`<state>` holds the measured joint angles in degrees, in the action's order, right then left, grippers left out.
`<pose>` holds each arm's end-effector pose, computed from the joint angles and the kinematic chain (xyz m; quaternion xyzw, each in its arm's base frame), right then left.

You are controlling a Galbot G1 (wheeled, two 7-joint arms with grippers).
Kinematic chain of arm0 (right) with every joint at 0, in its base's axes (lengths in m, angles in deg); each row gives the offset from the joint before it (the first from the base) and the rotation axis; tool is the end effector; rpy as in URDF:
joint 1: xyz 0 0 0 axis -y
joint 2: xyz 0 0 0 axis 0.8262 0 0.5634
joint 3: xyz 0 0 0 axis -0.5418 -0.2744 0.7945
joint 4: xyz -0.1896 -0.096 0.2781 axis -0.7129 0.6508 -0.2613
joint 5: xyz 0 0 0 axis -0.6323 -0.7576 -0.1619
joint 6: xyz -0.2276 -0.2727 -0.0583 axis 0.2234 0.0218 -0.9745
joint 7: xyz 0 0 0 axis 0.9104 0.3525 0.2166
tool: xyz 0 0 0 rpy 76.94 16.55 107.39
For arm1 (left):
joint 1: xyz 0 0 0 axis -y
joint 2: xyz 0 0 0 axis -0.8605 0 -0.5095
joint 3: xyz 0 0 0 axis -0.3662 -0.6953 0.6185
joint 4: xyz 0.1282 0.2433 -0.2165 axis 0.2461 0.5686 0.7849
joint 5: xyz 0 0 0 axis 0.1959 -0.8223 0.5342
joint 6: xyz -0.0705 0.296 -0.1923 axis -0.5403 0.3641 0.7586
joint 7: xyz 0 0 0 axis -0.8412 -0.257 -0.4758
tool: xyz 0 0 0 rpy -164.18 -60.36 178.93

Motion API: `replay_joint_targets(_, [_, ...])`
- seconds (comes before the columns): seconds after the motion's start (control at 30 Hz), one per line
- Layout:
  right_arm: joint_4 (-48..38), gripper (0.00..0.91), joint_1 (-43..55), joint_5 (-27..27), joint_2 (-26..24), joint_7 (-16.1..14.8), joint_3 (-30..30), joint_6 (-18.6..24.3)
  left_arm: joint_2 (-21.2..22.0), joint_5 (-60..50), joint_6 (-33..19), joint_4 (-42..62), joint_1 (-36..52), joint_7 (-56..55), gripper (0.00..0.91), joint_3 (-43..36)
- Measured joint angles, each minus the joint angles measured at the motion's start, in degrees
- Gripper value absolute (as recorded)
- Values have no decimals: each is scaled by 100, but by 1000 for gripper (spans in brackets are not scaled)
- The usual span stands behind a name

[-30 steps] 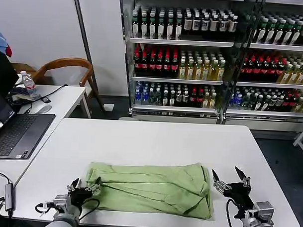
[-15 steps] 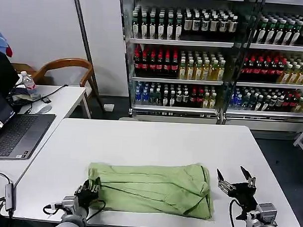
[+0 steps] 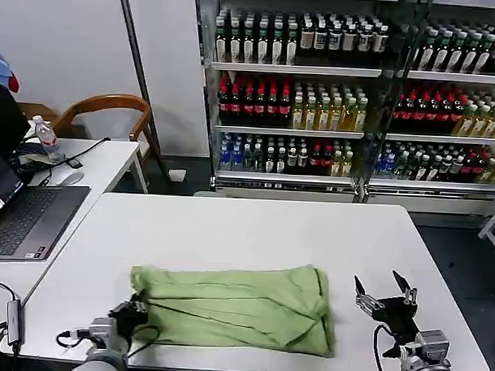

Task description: Fold and organize the clothes.

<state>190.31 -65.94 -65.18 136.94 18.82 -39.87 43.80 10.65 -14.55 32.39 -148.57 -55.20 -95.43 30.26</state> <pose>0.1909 -0.0992 -0.2457 0.0244 -0.9891 0.0886 0.1150 0.2159 0.0744 -0.3076 0.0580 -0.9687 -0.0365 0.2385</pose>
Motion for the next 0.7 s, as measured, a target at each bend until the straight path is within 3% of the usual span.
replay_joint_targets(0.43, [-77, 907, 44, -58, -55, 1, -28, 118, -679, 222, 305, -324, -568, 171, 30, 1816])
replay_joint_targets(0.7, [-75, 907, -86, -151, -41, -2, 82, 140, -673, 245, 515, -747, -598, 220, 40, 1911])
